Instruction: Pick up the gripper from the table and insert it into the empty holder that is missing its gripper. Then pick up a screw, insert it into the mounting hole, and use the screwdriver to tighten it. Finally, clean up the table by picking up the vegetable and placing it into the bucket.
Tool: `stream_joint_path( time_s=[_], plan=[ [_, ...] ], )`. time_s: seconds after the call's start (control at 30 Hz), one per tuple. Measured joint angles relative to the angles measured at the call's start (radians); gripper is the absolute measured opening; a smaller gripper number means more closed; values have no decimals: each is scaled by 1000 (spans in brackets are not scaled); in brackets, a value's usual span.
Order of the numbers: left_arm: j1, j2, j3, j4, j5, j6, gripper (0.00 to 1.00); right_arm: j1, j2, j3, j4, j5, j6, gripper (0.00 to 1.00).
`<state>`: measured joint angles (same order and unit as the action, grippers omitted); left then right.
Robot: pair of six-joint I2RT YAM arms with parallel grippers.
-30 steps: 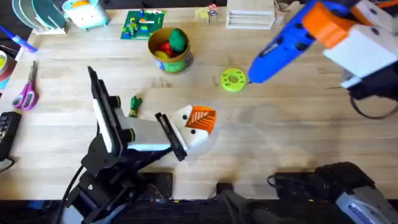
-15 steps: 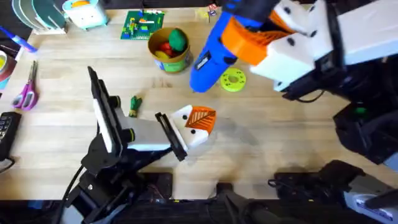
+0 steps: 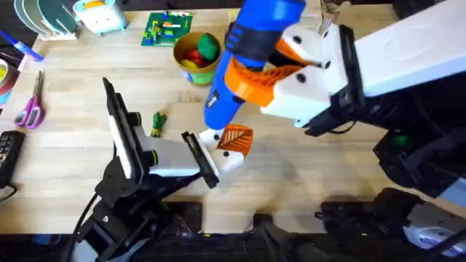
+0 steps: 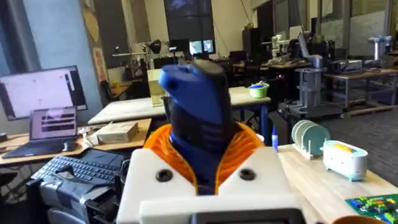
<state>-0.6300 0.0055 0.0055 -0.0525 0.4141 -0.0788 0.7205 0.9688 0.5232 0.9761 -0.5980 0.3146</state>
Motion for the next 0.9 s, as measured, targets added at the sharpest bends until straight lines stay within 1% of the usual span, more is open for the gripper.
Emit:
stream_joint_path(
  time_s=[0.1,0.23,0.5,0.9],
  plan=[
    [0,0,0,0,0,0,8,20,0,0,-29,0,-39,94],
    [0,0,0,0,0,0,8,25,0,0,-81,2,-71,94],
    [0,0,0,0,0,0,8,25,0,0,-87,7,-113,93],
    [0,0,0,0,0,0,8,45,0,0,-103,6,-126,91]
  ],
)
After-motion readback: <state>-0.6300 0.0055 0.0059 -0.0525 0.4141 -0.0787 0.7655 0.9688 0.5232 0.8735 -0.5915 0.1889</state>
